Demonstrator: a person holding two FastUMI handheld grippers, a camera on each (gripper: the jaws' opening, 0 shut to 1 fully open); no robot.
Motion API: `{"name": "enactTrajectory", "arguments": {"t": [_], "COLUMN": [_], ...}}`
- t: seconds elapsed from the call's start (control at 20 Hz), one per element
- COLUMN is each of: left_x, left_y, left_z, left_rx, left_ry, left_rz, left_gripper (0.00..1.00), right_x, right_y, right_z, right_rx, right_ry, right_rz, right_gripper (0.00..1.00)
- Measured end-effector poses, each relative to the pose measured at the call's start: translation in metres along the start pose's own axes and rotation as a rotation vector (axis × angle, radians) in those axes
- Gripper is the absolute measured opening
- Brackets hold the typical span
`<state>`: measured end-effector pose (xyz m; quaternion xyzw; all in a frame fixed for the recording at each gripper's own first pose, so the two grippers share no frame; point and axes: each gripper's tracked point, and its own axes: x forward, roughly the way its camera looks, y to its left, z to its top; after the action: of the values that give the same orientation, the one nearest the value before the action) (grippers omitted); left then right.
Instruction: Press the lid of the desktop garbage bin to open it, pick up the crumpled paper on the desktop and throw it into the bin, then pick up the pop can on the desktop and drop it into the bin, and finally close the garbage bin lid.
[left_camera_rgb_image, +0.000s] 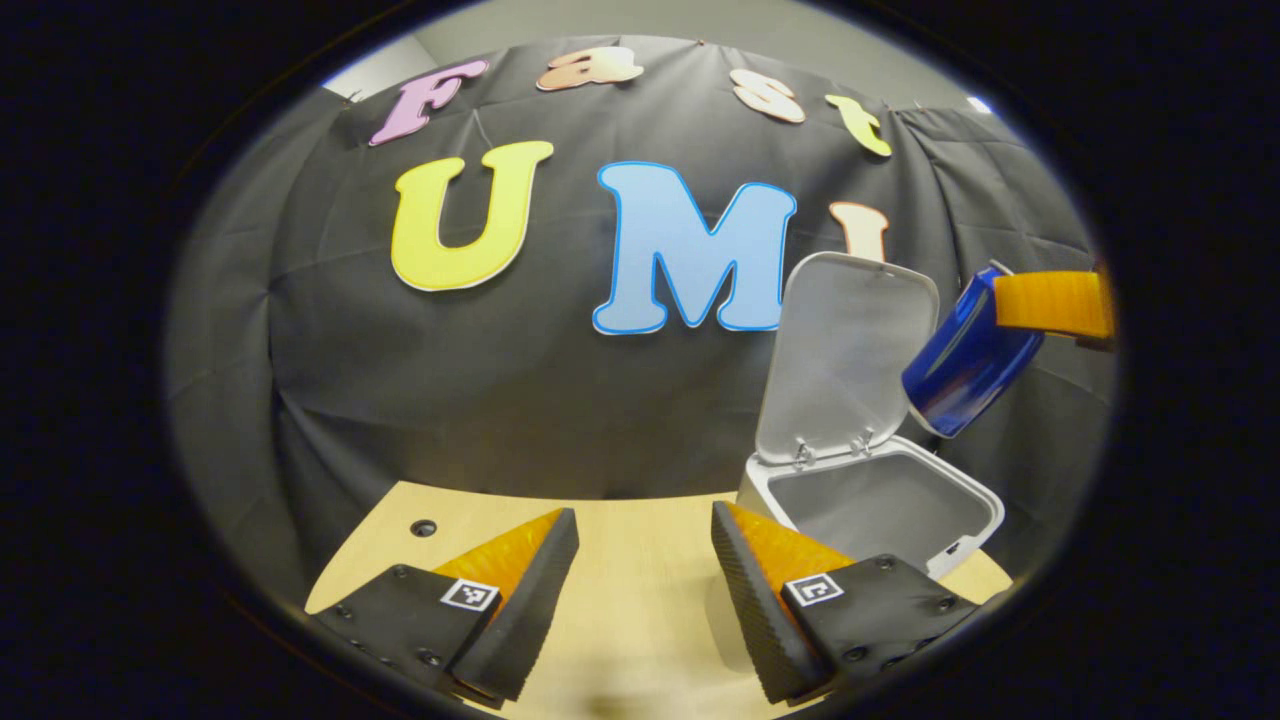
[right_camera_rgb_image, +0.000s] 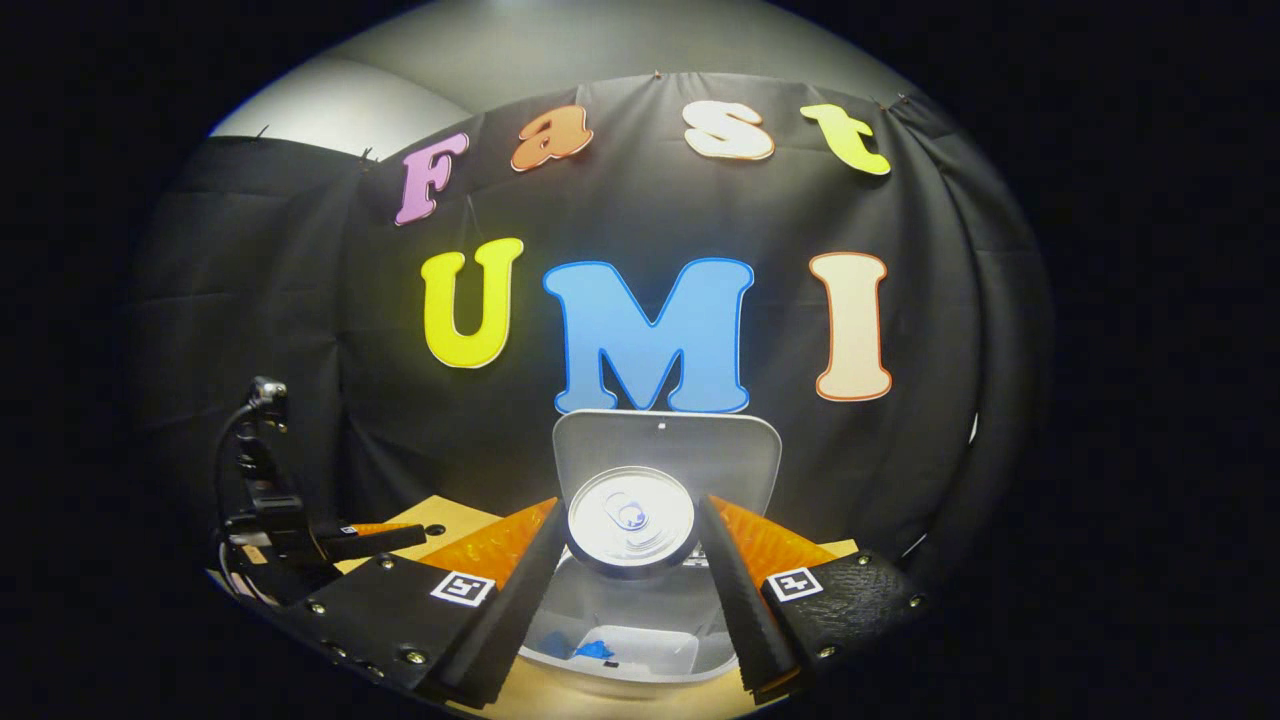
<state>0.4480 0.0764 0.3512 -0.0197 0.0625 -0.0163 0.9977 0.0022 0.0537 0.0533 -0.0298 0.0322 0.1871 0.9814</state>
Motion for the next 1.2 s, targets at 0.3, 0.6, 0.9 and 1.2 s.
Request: {"name": "enactTrajectory", "arguments": {"t": [0.3, 0.6, 0.9, 1.2], "left_x": [-0.001, -0.004, -0.005, -0.008], "left_y": [-0.001, -0.001, -0.002, -0.002], "left_z": [-0.001, 0.0, -0.001, -0.003], "left_rx": [-0.001, -0.003, -0.007, -0.001], "left_ry": [0.003, -0.001, 0.0, 0.005], "left_rz": [-0.001, 0.0, 0.0, 0.0], "left_gripper": [0.9, 0.9, 0.9, 0.9], "right_x": [0.022, 0.03, 0.033, 0.033], "right_y": [-0.004, -0.018, -0.024, -0.02], "right_z": [-0.038, -0.095, -0.135, -0.167], "right_rx": [0.021, 0.071, 0.071, 0.066], "right_ry": [0.097, 0.266, 0.361, 0.433], "right_rz": [-0.03, -0.087, -0.113, -0.107], "right_gripper": [0.84, 0.84, 0.84, 0.85]}}
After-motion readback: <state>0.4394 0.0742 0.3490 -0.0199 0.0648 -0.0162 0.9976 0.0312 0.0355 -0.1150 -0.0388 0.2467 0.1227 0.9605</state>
